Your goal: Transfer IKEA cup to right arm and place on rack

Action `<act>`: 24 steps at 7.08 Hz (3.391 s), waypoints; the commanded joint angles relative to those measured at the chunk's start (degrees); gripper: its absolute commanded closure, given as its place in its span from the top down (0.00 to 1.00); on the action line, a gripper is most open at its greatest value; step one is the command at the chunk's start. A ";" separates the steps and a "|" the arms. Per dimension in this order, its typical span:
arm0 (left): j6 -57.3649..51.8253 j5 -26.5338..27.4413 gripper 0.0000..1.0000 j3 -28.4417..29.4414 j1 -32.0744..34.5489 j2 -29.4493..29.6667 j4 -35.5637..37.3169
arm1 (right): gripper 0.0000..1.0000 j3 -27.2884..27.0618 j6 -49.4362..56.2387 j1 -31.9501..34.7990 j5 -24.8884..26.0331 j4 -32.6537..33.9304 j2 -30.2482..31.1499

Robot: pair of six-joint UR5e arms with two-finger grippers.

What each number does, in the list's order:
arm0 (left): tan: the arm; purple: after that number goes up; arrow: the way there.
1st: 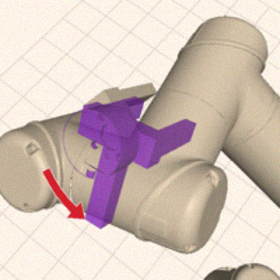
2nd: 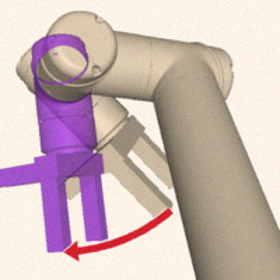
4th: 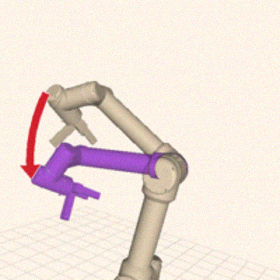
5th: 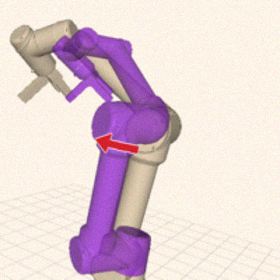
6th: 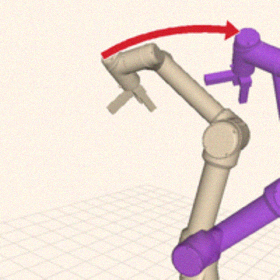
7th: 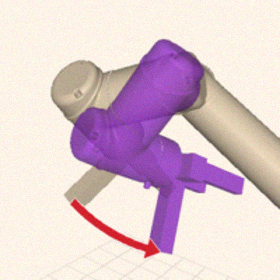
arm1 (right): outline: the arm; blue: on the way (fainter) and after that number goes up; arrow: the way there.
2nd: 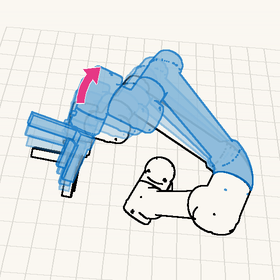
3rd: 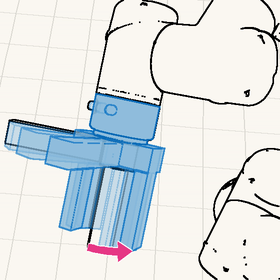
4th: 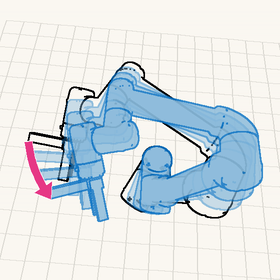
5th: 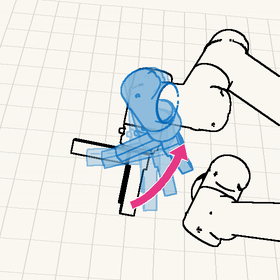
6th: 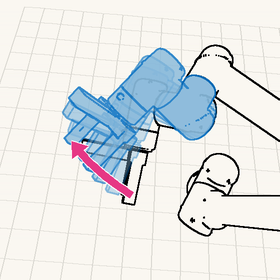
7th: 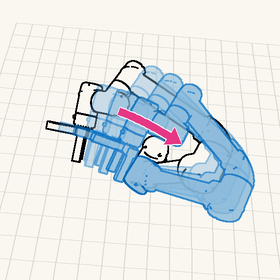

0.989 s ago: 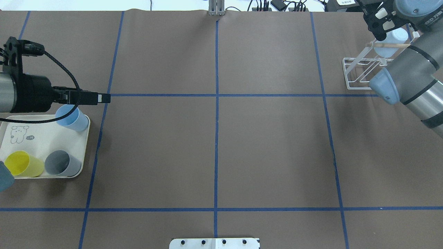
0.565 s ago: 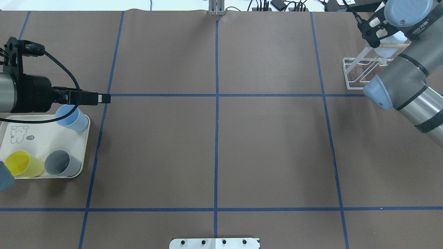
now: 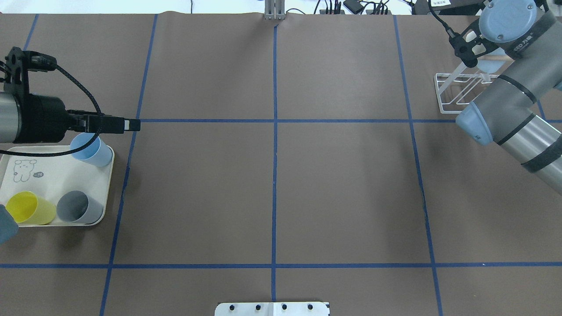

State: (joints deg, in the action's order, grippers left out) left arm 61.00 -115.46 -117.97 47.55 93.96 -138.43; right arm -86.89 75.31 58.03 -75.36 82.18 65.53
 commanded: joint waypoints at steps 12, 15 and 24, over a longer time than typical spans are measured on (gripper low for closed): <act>-10.79 0.76 1.00 0.37 3.59 -10.00 0.44 | 1.00 -19.25 -45.52 -2.12 -12.14 -4.01 7.40; -11.78 8.66 1.00 5.97 3.08 -10.29 -0.09 | 1.00 -18.94 -79.42 -7.11 -20.96 -32.33 17.85; -11.43 14.21 0.52 22.34 -1.22 -9.05 -15.73 | 1.00 -19.55 -95.09 -13.82 -20.88 -37.52 17.79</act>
State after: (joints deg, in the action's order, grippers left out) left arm 49.54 -101.26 -95.73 47.31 85.03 -154.11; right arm -106.58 -19.77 44.22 -96.21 45.08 83.32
